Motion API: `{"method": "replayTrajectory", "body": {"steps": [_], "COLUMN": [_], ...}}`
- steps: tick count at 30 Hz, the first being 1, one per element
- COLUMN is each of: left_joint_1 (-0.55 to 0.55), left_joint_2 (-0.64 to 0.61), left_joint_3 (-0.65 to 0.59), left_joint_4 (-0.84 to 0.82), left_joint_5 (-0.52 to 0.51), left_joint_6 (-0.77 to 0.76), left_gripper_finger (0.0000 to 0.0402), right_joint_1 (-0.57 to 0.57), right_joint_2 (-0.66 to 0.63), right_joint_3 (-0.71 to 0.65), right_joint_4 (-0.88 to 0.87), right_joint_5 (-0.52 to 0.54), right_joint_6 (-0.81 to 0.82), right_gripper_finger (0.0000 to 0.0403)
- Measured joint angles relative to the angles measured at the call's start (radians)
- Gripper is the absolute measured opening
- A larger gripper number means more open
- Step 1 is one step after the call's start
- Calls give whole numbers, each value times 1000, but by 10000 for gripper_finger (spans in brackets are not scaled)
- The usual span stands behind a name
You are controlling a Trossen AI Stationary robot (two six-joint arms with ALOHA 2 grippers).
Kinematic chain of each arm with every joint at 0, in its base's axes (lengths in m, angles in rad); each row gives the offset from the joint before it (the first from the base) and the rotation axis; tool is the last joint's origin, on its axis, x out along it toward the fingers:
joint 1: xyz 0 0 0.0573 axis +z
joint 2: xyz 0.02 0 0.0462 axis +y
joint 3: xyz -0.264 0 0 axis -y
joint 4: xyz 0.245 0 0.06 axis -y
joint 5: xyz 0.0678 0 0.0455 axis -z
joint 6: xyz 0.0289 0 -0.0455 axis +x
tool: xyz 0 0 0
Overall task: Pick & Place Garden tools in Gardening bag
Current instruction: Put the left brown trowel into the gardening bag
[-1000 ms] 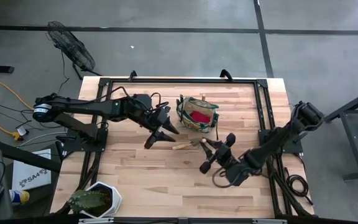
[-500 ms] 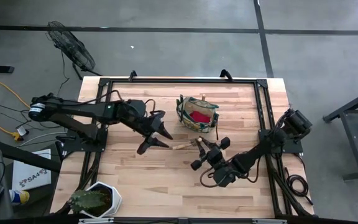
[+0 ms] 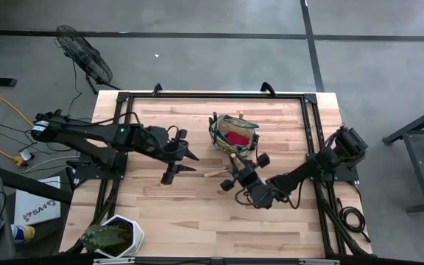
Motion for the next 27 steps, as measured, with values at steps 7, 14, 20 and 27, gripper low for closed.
{"method": "replayTrajectory", "body": {"steps": [7, 14, 20, 27], "left_joint_1": [1, 1, 0, 0], "left_joint_2": [0, -18, -56, -110], "left_joint_3": [0, -83, -221, -440], "left_joint_4": [12, 84, 209, 449], "left_joint_5": [-20, -19, -14, -5], "left_joint_6": [39, 12, -53, -130], "left_gripper_finger": [161, 161, 161, 161], "right_joint_1": [-51, -99, -129, -157], "right_joint_2": [0, 0, 0, -3], "right_joint_3": [0, 0, 0, 0], "right_joint_4": [73, 75, 118, 267], "right_joint_5": [21, -14, -42, -73], "right_joint_6": [-96, -119, -185, -331], "right_gripper_finger": [61, 61, 61, 61]}}
